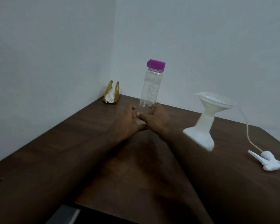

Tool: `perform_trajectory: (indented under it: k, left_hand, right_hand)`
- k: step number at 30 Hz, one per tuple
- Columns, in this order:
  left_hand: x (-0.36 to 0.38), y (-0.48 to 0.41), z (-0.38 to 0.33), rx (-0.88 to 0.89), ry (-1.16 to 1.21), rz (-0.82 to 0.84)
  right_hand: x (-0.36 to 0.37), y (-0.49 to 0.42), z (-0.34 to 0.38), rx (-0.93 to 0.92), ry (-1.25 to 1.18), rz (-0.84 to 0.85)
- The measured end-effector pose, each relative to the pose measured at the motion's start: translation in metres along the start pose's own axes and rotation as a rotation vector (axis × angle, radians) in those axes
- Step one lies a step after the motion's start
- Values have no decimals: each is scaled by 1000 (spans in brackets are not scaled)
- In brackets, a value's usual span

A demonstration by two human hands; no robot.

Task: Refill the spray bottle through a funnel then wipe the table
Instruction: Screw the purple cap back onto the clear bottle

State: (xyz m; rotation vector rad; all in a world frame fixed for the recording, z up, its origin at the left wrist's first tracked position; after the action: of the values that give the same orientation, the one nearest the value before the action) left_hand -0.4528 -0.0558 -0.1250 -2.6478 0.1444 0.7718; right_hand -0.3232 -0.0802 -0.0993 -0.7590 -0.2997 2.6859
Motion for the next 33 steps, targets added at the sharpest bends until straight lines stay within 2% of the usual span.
perform_trajectory:
  k: [3, 6, 11, 15, 21, 28, 33]
  left_hand:
    - [-3, -23, 27, -55, -161, 19]
    - [-4, -48, 50, -112, -53, 4]
    - [-1, -91, 66, -198, 10, 91]
    - [-1, -124, 79, -193, 21, 41]
    - [6, -150, 88, -103, -104, -13]
    - [8, -154, 89, -27, -139, -58]
    - [8, -156, 90, -10, -171, -59]
  right_hand:
    - [15, -44, -8, 44, 78, -66]
    - [35, -87, -15, 78, 91, -96]
    - [62, -154, -23, 60, 135, -128]
    - [79, -202, -36, 46, 173, -151]
    - [101, -244, -55, 49, 232, -159]
    - [102, -259, -73, 85, 218, -236]
    - [106, -263, -77, 118, 256, -205]
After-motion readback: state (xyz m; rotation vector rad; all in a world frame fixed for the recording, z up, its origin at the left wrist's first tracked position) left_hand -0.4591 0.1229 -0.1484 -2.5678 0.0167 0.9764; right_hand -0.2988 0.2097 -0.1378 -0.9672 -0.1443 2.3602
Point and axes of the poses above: each hand's wrist, its own y-axis away from the middle knuckle, its own x-axis out of the palm, z = x × y, the point moved 6 cm from there along -y, towards the middle knuckle, and after that the axes turned 3 degrees about -z, right-handed, at the moved point
